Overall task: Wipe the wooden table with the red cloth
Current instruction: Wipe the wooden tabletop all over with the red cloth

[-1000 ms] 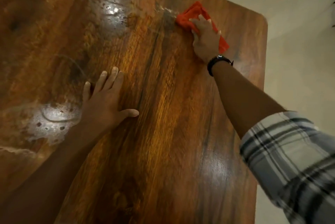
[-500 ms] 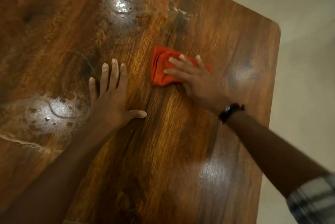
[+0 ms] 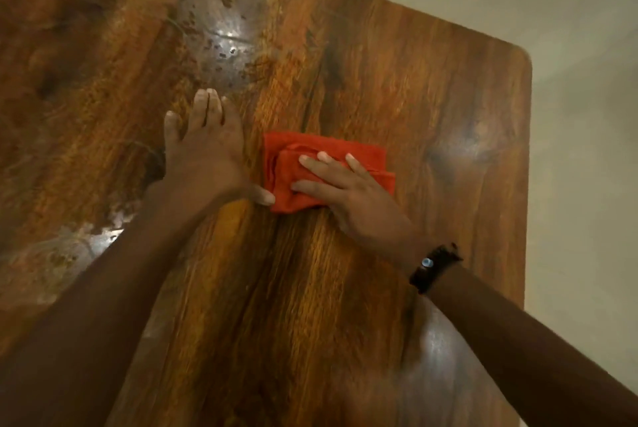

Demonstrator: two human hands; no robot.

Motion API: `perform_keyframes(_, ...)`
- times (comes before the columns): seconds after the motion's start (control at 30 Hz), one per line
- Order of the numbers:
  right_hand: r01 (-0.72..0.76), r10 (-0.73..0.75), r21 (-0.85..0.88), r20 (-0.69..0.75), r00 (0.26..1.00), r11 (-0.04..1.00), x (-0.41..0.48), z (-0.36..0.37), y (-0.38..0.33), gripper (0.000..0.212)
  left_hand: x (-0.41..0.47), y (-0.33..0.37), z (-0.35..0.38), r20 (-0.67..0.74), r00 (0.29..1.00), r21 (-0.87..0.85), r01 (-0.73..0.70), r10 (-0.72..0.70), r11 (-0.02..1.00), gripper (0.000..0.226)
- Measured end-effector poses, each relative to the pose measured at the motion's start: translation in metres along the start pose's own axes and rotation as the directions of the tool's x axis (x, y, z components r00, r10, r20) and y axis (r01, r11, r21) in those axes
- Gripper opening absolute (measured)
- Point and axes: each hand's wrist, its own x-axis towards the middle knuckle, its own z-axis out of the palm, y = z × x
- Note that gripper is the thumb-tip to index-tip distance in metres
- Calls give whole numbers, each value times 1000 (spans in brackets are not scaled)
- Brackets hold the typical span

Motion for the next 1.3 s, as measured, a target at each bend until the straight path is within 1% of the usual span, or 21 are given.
perform_keyframes(0.07, -73, 73, -28, -15, 997, 997, -16, -18, 35, 55, 22, 10, -12, 44, 999, 34, -13, 12, 999, 145)
perform_keyframes(0.13, -216, 214, -3, -97, 972, 976, -19, -35, 78, 51, 38, 22, -15, 73, 997, 72, -36, 31, 997, 138)
perform_keyframes(0.2, -377, 379, 46, -175, 909, 925, -2, -52, 119, 49, 47, 32, -17, 86, 996, 153, -39, 26, 988, 128)
perform_keyframes(0.27, -487, 505, 132, -234, 831, 863, 31, -69, 152, 45, 51, 41, -21, 111, 994, 238, -29, 2, 971, 120)
perform_keyframes(0.33, -549, 582, 192, -270, 767, 813, 75, -85, 174, 42, 52, 44, -23, 119, 993, 255, -17, -13, 967, 117)
perform_keyframes(0.4, -588, 622, 204, -289, 728, 783, 123, -93, 181, 42, 54, 43, -21, 93, 996, 235, -18, -4, 972, 111)
perform_keyframes(0.43, -595, 626, 197, -286, 725, 779, 143, -94, 177, 41, 53, 42, -21, 82, 997, 225, -18, 0, 974, 110)
perform_keyframes(0.47, -588, 615, 185, -278, 737, 788, 161, -92, 171, 41, 51, 40, -20, 76, 997, 217, -15, -2, 976, 110)
perform_keyframes(0.5, -566, 589, 167, -265, 763, 808, 175, -90, 161, 41, 50, 40, -21, 74, 997, 209, -9, -7, 978, 111)
perform_keyframes(0.57, -468, 491, 149, -231, 840, 871, 185, -81, 135, 42, 49, 40, -24, 74, 997, 195, -1, -14, 981, 111)
perform_keyframes(0.67, -270, 293, 147, -167, 941, 952, 152, -57, 93, 41, 48, 43, -26, 87, 996, 191, 15, -33, 981, 114)
perform_keyframes(0.77, -155, 163, 75, -118, 980, 985, 82, -36, 63, 48, 48, 43, -26, 83, 996, 194, 18, -35, 981, 113)
perform_keyframes(0.83, -168, 171, 32, -99, 980, 985, 33, -33, 67, 56, 49, 42, -27, 89, 996, 188, 10, -27, 982, 112)
perform_keyframes(0.9, -263, 260, 2, -144, 955, 965, 1, -43, 91, 60, 51, 40, -27, 95, 995, 174, -1, -16, 985, 110)
perform_keyframes(0.93, -332, 327, 4, -176, 928, 943, -5, -51, 107, 57, 51, 39, -27, 92, 996, 163, -6, -9, 987, 108)
perform_keyframes(1.03, -505, 521, 128, -231, 822, 854, 17, -76, 154, 46, 49, 35, -25, 65, 998, 99, -17, 10, 995, 106)
perform_keyframes(1.13, -566, 606, 216, -289, 741, 796, 85, -93, 179, 42, 47, 31, -22, 48, 999, 52, -27, 24, 998, 111)
perform_keyframes(1.17, -568, 608, 217, -306, 733, 794, 114, -94, 179, 41, 47, 29, -22, 41, 999, 39, -30, 28, 999, 112)
perform_keyframes(1.2, -559, 597, 209, -310, 740, 802, 141, -93, 174, 41, 46, 29, -21, 36, 999, 26, -31, 30, 999, 113)
perform_keyframes(1.23, -538, 572, 193, -304, 762, 820, 166, -91, 164, 41, 45, 28, -20, 32, 999, 13, -31, 31, 999, 113)
perform_keyframes(1.3, -454, 483, 165, -265, 835, 876, 201, -83, 133, 41, 44, 28, -20, 27, 999, 0, -34, 34, 999, 114)
